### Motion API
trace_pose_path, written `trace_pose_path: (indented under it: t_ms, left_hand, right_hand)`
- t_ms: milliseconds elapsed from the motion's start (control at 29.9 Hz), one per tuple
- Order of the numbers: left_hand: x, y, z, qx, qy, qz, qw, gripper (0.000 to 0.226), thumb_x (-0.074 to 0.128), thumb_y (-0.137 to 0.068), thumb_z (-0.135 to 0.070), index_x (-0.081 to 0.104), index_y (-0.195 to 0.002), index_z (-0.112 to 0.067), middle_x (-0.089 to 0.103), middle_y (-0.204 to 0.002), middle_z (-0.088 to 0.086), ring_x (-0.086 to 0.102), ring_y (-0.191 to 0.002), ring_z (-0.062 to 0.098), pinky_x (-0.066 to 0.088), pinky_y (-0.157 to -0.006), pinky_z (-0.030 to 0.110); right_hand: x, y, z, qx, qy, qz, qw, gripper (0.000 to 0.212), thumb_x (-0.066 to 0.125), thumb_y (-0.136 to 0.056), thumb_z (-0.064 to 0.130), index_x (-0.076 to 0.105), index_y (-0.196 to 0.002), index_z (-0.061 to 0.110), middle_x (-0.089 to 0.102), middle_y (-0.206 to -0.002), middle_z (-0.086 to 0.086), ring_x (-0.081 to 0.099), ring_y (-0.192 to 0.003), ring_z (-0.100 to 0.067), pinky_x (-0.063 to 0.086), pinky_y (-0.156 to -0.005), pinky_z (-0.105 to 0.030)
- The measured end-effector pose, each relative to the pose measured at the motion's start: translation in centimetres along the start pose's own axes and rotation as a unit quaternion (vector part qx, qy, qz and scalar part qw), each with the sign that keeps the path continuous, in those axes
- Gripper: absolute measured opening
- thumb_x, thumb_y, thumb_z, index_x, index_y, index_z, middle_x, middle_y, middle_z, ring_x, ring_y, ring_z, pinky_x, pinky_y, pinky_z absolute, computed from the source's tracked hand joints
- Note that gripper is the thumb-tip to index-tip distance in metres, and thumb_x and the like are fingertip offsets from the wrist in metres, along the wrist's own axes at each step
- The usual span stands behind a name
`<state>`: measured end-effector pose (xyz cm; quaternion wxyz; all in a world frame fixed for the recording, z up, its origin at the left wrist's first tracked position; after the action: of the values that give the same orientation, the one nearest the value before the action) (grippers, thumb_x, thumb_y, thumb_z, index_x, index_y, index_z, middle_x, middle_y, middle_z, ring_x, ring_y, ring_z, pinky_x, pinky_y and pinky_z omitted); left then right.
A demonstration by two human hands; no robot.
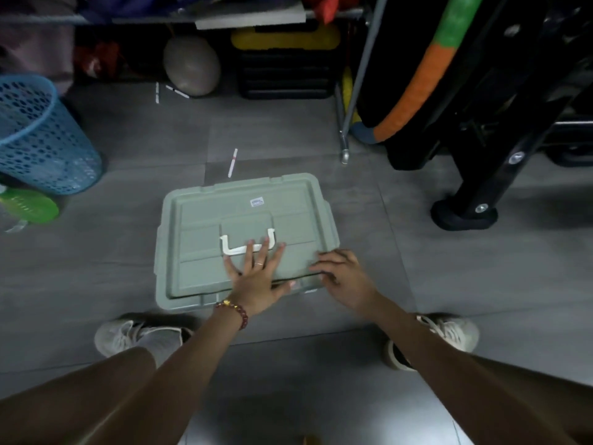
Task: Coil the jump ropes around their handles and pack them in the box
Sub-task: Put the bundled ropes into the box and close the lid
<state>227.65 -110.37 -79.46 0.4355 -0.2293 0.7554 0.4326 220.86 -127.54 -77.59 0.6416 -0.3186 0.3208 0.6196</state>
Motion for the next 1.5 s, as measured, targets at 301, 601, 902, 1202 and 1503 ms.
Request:
trace_pose_path:
  t_ms: [301,601,902,1202,1503]
  left_hand:
    - [-0.1,-0.2,0.8,-0.044,0.011,0.037,0.998,0.095,0.044,-0.067,-0.081,0.000,-0.143,-0.045,-0.019,-0.151,-0.016,-0.030,-0.138,0.015,-0.020,-0.105,0.058]
    - [-0.3,-0.5,0.3,-0.053,-0.007,0.045,0.998,0.100,0.047,-0.065,-0.081,0.001,-0.144,-0.041,-0.020,-0.150,-0.015,-0.029,-0.138,0.015,-0.018,-0.106,0.059]
    - [0.0,-0.5,0.2,-0.051,-0.012,0.032,0.998,0.101,0.044,-0.063,-0.083,0.001,-0.144,-0.041,-0.018,-0.150,-0.015,-0.027,-0.138,0.014,-0.017,-0.106,0.060]
    - [0.1,-0.3,0.0,-0.046,0.000,0.011,0.999,0.093,0.052,-0.073,-0.075,0.004,-0.144,-0.039,-0.015,-0.152,-0.013,-0.026,-0.139,0.015,-0.019,-0.106,0.060]
    - [-0.2,-0.5,0.6,0.000,0.072,-0.023,0.997,0.070,0.052,-0.083,-0.061,0.018,-0.142,-0.044,-0.002,-0.154,-0.014,-0.014,-0.142,0.011,-0.017,-0.105,0.056]
  right_hand:
    - [1.8,0.7,-5.9,0.376,-0.332,0.001,0.865,0.084,0.052,-0.089,0.055,0.011,-0.150,0.015,0.023,-0.153,-0.014,0.027,-0.139,-0.029,0.025,-0.113,-0.043]
    - [4.5,1.6,-5.6,0.329,-0.457,-0.123,0.817,0.048,0.072,-0.078,0.050,0.055,-0.110,0.019,0.062,-0.106,-0.007,0.066,-0.093,-0.014,0.056,-0.075,-0.031]
    - [2.8,2.4,-3.5,0.256,-0.418,-0.205,0.847,0.058,0.072,-0.081,0.006,0.043,-0.131,0.009,0.055,-0.111,0.009,0.052,-0.096,0.005,0.039,-0.078,0.000]
    - [2.0,1.4,-2.0,0.234,-0.214,-0.143,0.938,0.063,0.059,-0.088,0.016,0.033,-0.145,0.008,0.043,-0.146,-0.010,0.049,-0.125,-0.024,0.033,-0.096,-0.019]
    - [1.4,0.6,0.5,0.253,-0.030,-0.065,0.965,0.066,0.043,-0.098,0.022,0.006,-0.151,0.010,0.004,-0.160,-0.006,0.001,-0.147,-0.024,0.010,-0.116,-0.034]
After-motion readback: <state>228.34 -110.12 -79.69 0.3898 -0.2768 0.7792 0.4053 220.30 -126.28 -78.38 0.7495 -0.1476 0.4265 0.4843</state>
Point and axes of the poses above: each hand's wrist, its own y-axis away from the middle knuckle, its own x-axis out of the palm, z = x × y, the point moved 5 cm from there along -y, towards the middle knuckle
